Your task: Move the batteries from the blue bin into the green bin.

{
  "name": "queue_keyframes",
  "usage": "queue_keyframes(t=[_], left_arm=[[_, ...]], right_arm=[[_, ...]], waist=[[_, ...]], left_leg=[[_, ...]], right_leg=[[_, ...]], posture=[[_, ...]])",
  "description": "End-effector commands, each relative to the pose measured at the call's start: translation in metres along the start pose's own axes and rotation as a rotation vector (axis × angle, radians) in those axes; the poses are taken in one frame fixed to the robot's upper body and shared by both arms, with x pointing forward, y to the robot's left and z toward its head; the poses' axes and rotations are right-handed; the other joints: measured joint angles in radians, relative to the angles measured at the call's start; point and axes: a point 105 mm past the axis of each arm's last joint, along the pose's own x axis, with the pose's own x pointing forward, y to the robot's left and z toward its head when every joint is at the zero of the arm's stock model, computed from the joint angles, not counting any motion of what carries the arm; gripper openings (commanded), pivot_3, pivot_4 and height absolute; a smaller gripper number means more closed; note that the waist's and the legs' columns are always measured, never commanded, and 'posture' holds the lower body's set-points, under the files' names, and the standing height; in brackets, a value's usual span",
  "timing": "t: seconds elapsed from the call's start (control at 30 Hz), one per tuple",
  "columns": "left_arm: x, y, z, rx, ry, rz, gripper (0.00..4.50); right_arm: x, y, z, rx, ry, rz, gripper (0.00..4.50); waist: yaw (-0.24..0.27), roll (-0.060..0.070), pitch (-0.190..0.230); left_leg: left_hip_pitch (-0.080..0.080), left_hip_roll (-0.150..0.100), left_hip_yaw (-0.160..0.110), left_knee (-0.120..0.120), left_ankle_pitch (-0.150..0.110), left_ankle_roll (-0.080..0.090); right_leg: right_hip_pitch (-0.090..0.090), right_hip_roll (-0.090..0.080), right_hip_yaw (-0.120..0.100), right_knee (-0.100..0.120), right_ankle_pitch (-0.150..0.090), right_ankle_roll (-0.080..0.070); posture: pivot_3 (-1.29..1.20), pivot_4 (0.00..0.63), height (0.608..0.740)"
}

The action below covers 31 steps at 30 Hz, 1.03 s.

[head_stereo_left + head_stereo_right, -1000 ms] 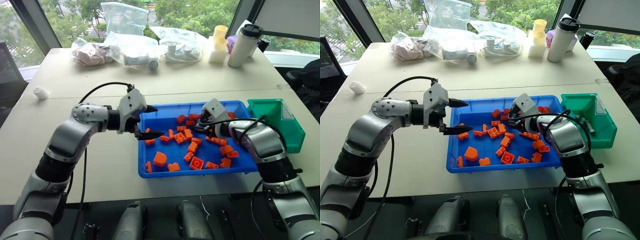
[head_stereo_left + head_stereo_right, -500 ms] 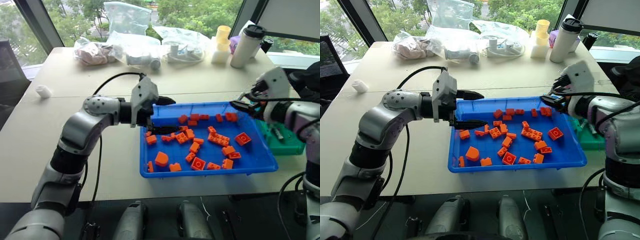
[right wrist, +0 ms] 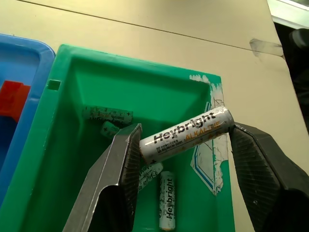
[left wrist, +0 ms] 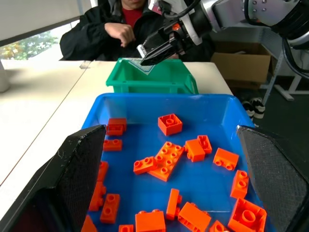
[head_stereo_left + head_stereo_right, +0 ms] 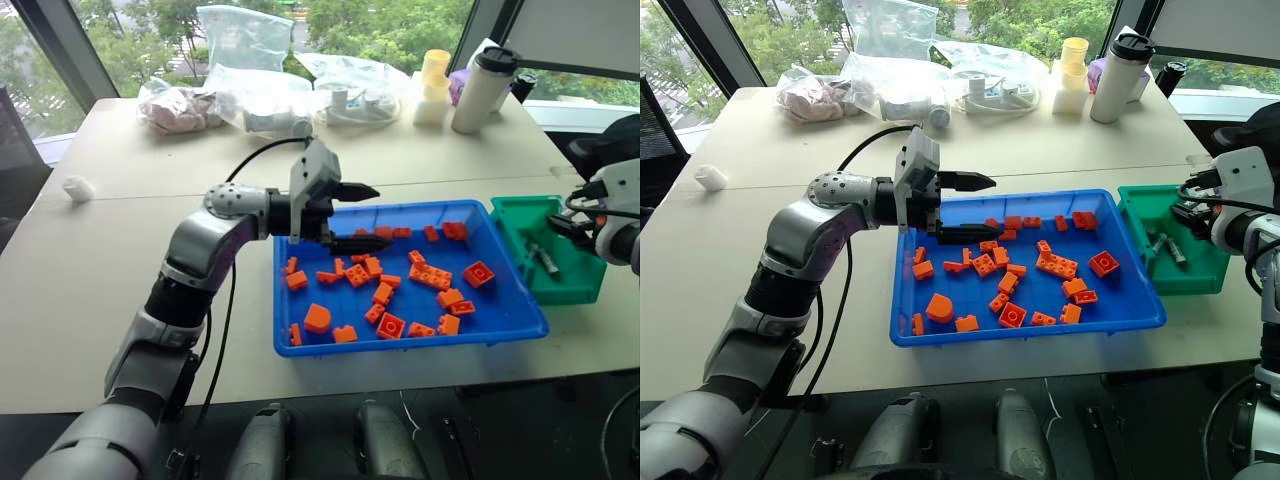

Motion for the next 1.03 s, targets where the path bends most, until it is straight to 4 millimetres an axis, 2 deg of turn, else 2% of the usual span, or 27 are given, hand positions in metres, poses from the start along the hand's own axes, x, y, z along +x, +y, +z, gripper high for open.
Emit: queue_keyframes(t=[0.03, 0.07, 0.2, 0.3, 0.37, 0.47, 0.53, 0.6, 0.67, 0.87, 1.03], left_arm=[[-0.009, 0.002, 0.005, 0.036, -0.013, 0.042, 4.50], [-0.012, 0.004, 0.005, 0.036, -0.009, 0.058, 4.50], [-0.022, 0.007, 0.000, 0.060, 0.042, 0.102, 4.50], [-0.027, 0.007, 0.006, 0.060, 0.031, 0.125, 4.50], [-0.040, 0.006, 0.009, 0.074, 0.053, 0.149, 4.50], [-0.061, 0.002, 0.009, 0.073, 0.103, 0.185, 4.50], [-0.092, -0.005, 0.005, 0.051, 0.181, 0.233, 4.50], [-0.117, -0.011, 0.002, 0.036, 0.253, 0.290, 4.50], [-0.130, -0.014, -0.002, 0.028, 0.298, 0.342, 4.50], [-0.153, -0.025, -0.013, -0.049, 0.359, 0.424, 4.50], [-0.155, -0.026, -0.017, -0.075, 0.328, 0.481, 4.50]], right_arm=[[-0.003, -0.007, 0.013, 0.006, -0.062, -0.020, 4.07], [-0.003, -0.008, 0.016, 0.015, -0.072, -0.017, 4.46], [-0.006, -0.011, 0.023, -0.003, -0.091, -0.025, 4.46], [-0.010, -0.009, 0.033, -0.023, -0.135, 0.002, 4.46], [-0.018, -0.005, 0.048, -0.039, -0.210, 0.071, 4.46], [-0.033, 0.004, 0.058, -0.102, -0.286, 0.196, 4.46], [-0.055, 0.017, 0.046, -0.116, -0.261, 0.396, 4.46], [-0.074, 0.030, 0.022, -0.145, -0.148, 0.577, 4.46], [-0.080, 0.035, 0.013, -0.142, -0.096, 0.631, 4.46], [-0.088, 0.043, 0.011, -0.145, -0.085, 0.682, 4.46], [-0.082, 0.059, 0.006, -0.135, -0.098, 0.728, 4.46]], waist=[[0.001, 0.000, 0.000], [0.002, 0.000, 0.000], [0.002, 0.000, 0.000], [0.003, 0.000, 0.000], [0.002, 0.000, 0.000], [-0.002, 0.001, 0.001], [-0.001, 0.001, 0.001], [0.000, 0.001, 0.001], [0.002, 0.001, 0.001], [0.002, 0.002, 0.001], [0.004, 0.002, 0.001]], left_leg=[[0.000, 0.000, 0.000, 0.000, 0.000, 0.000], [0.000, 0.000, 0.000, 0.000, 0.000, 0.000], [0.000, 0.000, 0.000, 0.000, 0.000, 0.000], [0.000, 0.000, 0.000, 0.000, 0.000, 0.000], [0.000, 0.000, 0.000, 0.000, 0.000, 0.000], [0.000, 0.000, 0.000, 0.000, 0.000, 0.000], [0.000, 0.001, 0.000, -0.001, 0.000, 0.000], [0.000, 0.001, -0.001, -0.002, -0.001, 0.001], [0.000, 0.002, -0.002, -0.003, -0.001, 0.001], [0.009, 0.001, -0.003, 0.000, -0.002, 0.003], [0.008, 0.001, -0.004, 0.000, -0.003, 0.004]], right_leg=[[0.000, 0.000, 0.000, 0.000, 0.000, 0.000], [0.000, 0.000, 0.000, 0.000, 0.000, 0.000], [0.000, 0.000, 0.000, 0.000, 0.000, 0.000], [0.000, 0.000, 0.000, 0.000, 0.000, 0.000], [0.000, 0.000, 0.000, 0.000, 0.000, 0.000], [0.000, 0.000, 0.000, 0.000, 0.000, 0.000], [0.000, 0.000, 0.000, 0.000, 0.000, 0.000], [0.000, 0.001, 0.000, -0.001, 0.000, 0.000], [0.002, 0.001, -0.001, -0.004, 0.000, 0.000], [0.017, -0.002, -0.003, -0.011, 0.001, 0.002], [0.017, -0.003, -0.004, -0.012, 0.001, 0.002]], posture=[[0.00, 0.150, 0.740], [0.00, 0.150, 0.740], [0.00, 0.150, 0.740], [0.00, 0.150, 0.740], [0.00, 0.150, 0.740], [0.00, 0.150, 0.740], [0.00, 0.150, 0.740], [0.00, 0.150, 0.740], [0.00, 0.150, 0.740], [0.00, 0.150, 0.740], [0.00, 0.150, 0.740]])
